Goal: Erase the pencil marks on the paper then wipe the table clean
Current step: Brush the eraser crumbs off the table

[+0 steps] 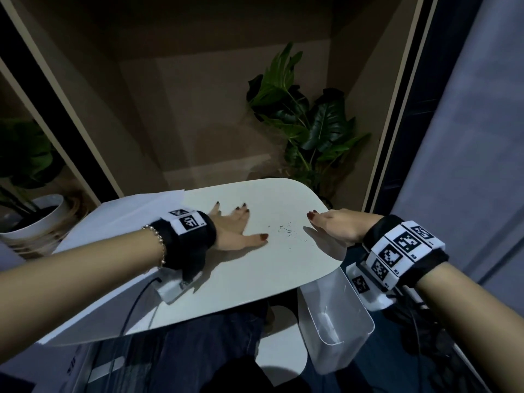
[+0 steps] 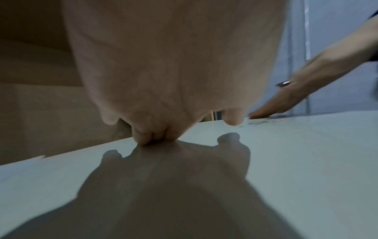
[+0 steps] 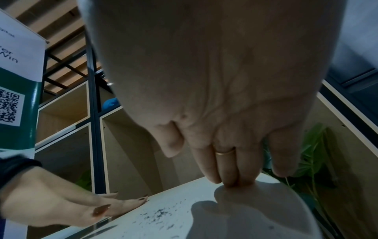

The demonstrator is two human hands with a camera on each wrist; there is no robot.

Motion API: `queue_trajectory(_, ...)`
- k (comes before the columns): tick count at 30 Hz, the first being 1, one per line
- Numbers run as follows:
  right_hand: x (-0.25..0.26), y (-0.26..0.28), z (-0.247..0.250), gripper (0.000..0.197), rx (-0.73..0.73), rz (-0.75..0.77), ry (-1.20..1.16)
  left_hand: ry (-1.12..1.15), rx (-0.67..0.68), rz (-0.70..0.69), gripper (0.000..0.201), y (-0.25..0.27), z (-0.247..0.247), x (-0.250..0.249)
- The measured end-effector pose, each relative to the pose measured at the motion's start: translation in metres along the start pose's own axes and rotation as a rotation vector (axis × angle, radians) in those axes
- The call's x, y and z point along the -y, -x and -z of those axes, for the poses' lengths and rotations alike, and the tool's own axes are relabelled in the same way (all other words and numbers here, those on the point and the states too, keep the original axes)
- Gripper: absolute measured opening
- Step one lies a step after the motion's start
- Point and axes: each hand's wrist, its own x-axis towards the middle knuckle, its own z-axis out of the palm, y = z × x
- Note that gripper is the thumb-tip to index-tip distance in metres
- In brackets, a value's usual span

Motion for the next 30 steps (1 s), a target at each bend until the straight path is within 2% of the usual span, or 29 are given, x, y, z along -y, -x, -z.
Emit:
queue_trajectory(4,-0.004,-0.005,0.002,0.055,-0.015,0.006,-0.07,0.045,-0.022,-0.237,0.088,0.013,-0.005,-0.06)
queue_trajectory(7,-0.012,-0.011,0.002,0.046,-0.025,0.004,-0.238,0.161,-0.031,-0.267,0.082,0.013,0.003,-0.071)
queue_trajectory(9,-0.015,-0.014,0.003,0.044,-0.017,0.003,-0.333,0.211,-0.124,-0.173,0.082,0.009,0.014,-0.053)
queue_trajectory(11,-0.018,-0.016,0.002,0.044,-0.009,0.007,-0.375,0.208,-0.189,-0.016,0.087,0.0,0.018,-0.021)
queue_trajectory(14,-0.019,-0.019,0.002,0.045,-0.005,0.004,-0.393,0.162,-0.116,0.229,0.097,-0.011,0.009,0.013)
queue_trajectory(16,-0.02,-0.022,0.003,0.047,-0.01,0.016,-0.386,0.147,-0.07,0.268,0.098,-0.011,-0.003,0.011)
queue_trajectory(17,-0.02,-0.023,0.004,0.048,-0.015,0.026,-0.385,0.15,-0.077,0.238,0.097,-0.01,-0.008,0.003)
queue_trajectory(20,-0.024,-0.028,0.005,0.054,-0.016,0.037,-0.38,0.201,-0.104,0.027,0.088,-0.006,-0.009,-0.033)
queue_trajectory(23,-0.028,-0.035,0.005,0.053,-0.028,0.034,-0.362,0.223,-0.054,-0.126,0.081,-0.008,0.001,-0.068)
queue_trajectory(26,-0.029,-0.038,0.006,0.051,-0.045,0.037,-0.346,0.32,-0.037,-0.172,0.08,-0.011,0.008,-0.074)
queue_trajectory(28,-0.031,-0.039,0.005,0.052,-0.034,0.038,-0.369,0.419,-0.136,-0.055,0.081,-0.018,0.013,-0.047)
queue_trajectory(30,-0.032,-0.038,0.006,0.054,-0.022,0.043,-0.369,0.342,-0.233,0.175,0.086,-0.029,0.015,-0.002)
